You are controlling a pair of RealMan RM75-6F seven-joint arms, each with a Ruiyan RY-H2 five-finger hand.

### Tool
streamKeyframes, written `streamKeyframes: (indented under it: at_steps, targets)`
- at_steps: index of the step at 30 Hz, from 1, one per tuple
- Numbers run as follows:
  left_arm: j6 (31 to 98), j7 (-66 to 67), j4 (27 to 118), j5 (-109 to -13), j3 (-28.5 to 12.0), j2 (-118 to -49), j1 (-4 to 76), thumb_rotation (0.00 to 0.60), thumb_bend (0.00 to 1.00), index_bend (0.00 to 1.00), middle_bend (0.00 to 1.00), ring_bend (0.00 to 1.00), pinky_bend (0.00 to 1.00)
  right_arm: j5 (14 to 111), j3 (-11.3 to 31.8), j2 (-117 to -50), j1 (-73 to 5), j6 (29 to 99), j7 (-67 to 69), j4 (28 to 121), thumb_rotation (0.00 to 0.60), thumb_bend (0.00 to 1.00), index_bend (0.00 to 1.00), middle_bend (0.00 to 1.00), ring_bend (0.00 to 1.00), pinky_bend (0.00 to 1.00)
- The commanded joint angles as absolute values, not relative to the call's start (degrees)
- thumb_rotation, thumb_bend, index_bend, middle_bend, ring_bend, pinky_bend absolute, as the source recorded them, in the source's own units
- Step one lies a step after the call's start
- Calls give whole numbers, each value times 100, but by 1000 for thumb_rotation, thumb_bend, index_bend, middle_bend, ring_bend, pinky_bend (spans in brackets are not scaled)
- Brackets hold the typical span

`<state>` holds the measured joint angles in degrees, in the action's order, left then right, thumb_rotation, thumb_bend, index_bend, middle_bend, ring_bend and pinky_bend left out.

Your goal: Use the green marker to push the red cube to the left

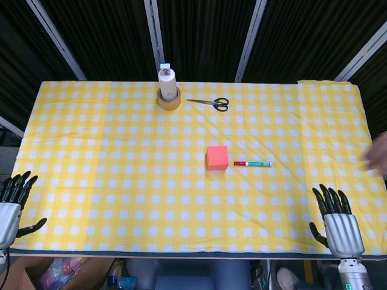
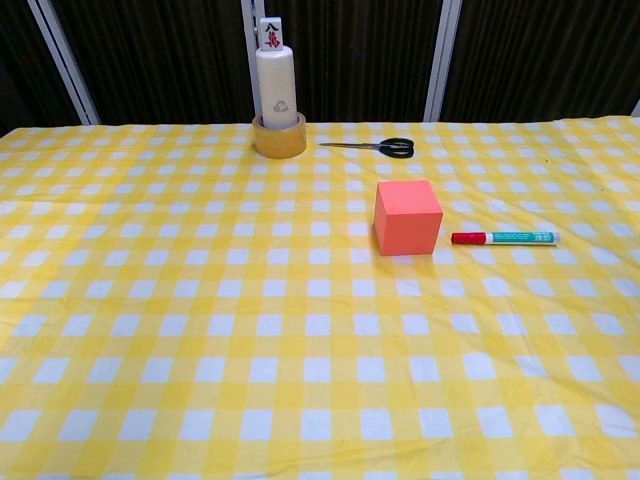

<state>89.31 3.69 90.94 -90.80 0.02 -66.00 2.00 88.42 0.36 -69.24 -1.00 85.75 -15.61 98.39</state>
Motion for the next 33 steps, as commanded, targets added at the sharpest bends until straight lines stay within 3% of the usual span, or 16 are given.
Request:
streamKeyframes:
  at_steps: [1, 13, 16, 25, 33]
  targets:
    - [8930, 361, 9097, -9078, -1, -6600, 202, 600, 0, 0, 0, 0, 0, 8833, 38, -6915, -104, 8564, -1538, 9848, 600, 407, 0, 0, 0, 0]
    - [8941, 334, 9151, -9158, 18, -6581, 218, 600, 0, 0, 0, 0, 0, 8927, 105, -6882, -196, 8543, -1350, 10068, 600, 407, 0, 0, 0, 0]
    - [8875, 298, 9159, -9124, 16, -6564, 243, 600, 0, 0, 0, 0, 0, 8890, 238, -6858, -338, 8433, -1372, 10318, 600, 407, 41, 0, 0, 0]
    - [8872, 296, 9208, -9217, 36, -6483, 275, 600, 0, 0, 0, 0, 0, 7913, 1047, -7244, -1223, 7560, -2509, 11010, 600, 407, 237, 60, 0, 0]
    - [8807, 198, 9203, -9214, 48, -6424, 309, 600, 0, 0, 0, 0, 0, 6390, 1851, -8128, -2277, 6977, -3797, 10711, 600, 407, 332, 100, 0, 0]
